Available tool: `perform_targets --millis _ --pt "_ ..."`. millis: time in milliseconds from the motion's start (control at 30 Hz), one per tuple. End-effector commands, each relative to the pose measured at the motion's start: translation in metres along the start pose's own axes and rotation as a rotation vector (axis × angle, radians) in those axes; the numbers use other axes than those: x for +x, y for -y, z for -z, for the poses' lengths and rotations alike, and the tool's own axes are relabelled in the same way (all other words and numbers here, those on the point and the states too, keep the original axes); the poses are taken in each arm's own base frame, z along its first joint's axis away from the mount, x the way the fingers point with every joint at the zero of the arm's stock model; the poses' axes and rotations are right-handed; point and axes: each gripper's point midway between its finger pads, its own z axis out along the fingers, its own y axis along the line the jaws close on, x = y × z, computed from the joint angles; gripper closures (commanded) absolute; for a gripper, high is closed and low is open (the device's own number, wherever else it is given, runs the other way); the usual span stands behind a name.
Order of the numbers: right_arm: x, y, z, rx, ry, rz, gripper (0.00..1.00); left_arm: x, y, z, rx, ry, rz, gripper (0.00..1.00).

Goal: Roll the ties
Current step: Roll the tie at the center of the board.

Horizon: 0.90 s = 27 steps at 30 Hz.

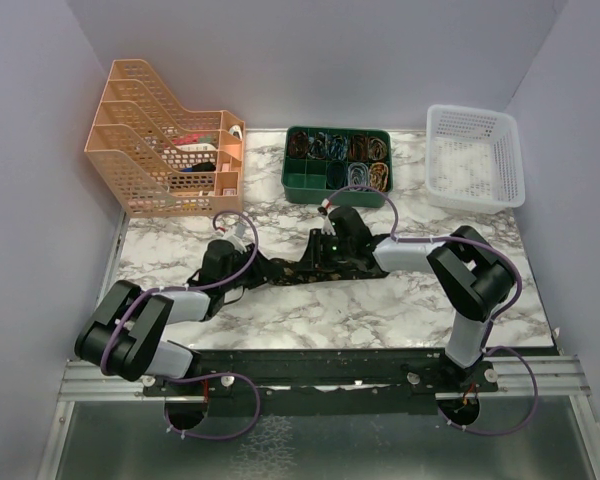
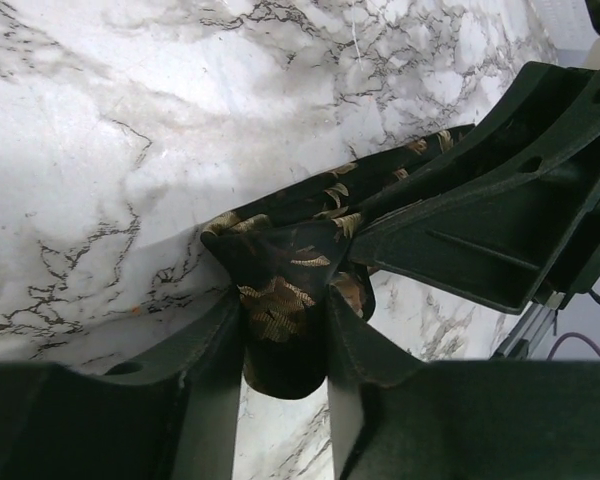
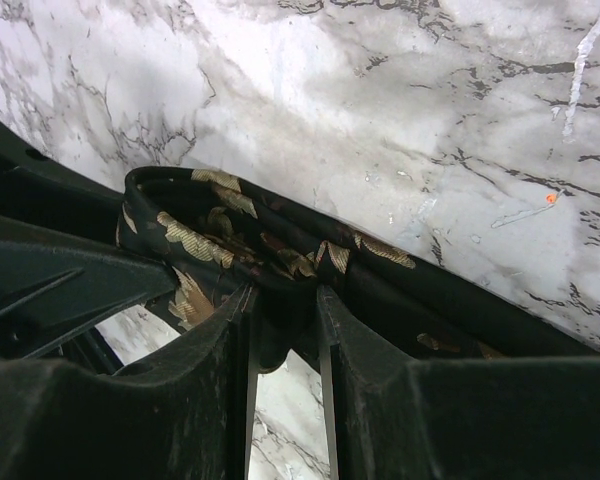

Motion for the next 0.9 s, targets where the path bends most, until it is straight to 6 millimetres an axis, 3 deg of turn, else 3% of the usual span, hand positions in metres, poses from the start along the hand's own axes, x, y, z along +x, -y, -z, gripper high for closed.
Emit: perform_targets --millis 0,300,433,667,867 --pt "0.011 0.010 0.000 0.037 -0.046 -0.001 0.67 -0.003 0.005 -0.003 0.007 0.008 -0.035 0.72" --pt "-0.008 -0.001 0.014 0.046 -0.009 0.040 0.61 -0.003 0.002 -0.007 -0.052 -0.020 -0.110 1.00" --pt "-0.026 -0.002 0.029 0.071 0.035 0.082 0.58 -0.006 -0.007 -0.007 -0.159 -0.030 -0.171 1.00" --pt "-0.044 0.030 0.057 0.186 0.086 0.099 0.55 -0.017 -0.012 -0.001 -0.323 -0.060 -0.297 1.00" --pt "-0.042 0.070 0.072 0.290 0.087 0.070 0.55 -0.024 -0.003 0.001 -0.423 -0.089 -0.409 1.00"
